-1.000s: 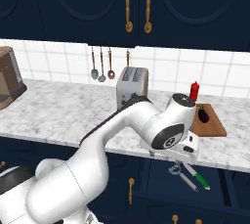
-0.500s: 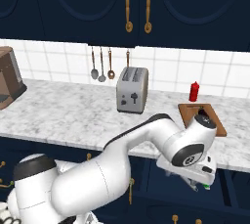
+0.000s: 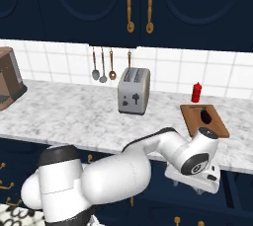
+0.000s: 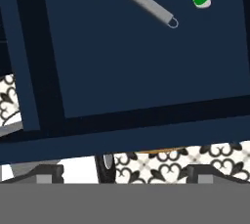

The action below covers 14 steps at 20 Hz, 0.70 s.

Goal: Place the appropriate cutting tool for cutting the eggplant skin on the cutting board.

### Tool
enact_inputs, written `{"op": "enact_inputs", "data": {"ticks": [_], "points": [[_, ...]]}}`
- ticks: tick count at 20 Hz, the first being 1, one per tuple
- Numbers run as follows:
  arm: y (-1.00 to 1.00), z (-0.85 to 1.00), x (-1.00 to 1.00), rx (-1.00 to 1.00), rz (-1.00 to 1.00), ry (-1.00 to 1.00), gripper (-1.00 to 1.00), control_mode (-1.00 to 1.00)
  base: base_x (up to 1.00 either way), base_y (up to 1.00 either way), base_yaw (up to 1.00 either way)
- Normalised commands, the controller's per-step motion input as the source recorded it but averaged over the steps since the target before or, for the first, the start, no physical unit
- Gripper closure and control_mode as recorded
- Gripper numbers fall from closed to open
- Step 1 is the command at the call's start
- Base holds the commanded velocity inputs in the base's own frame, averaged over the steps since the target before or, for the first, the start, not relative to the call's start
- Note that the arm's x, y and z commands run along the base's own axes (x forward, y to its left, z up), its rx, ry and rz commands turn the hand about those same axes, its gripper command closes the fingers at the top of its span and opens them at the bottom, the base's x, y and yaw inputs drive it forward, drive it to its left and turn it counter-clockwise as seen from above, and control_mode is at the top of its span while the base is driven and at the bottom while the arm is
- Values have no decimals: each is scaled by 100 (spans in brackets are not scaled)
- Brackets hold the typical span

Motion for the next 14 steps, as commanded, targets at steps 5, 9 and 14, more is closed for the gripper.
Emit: {"op": "enact_inputs", "data": {"ticks": [5, 9, 14], "points": [[-17, -49, 50, 4, 5, 0, -100, -100, 0, 0, 0], [-11, -68, 11, 0, 6, 5, -100, -100, 0, 0, 0], [0, -67, -12, 0, 3, 6, -100, -100, 0, 0, 0]]}}
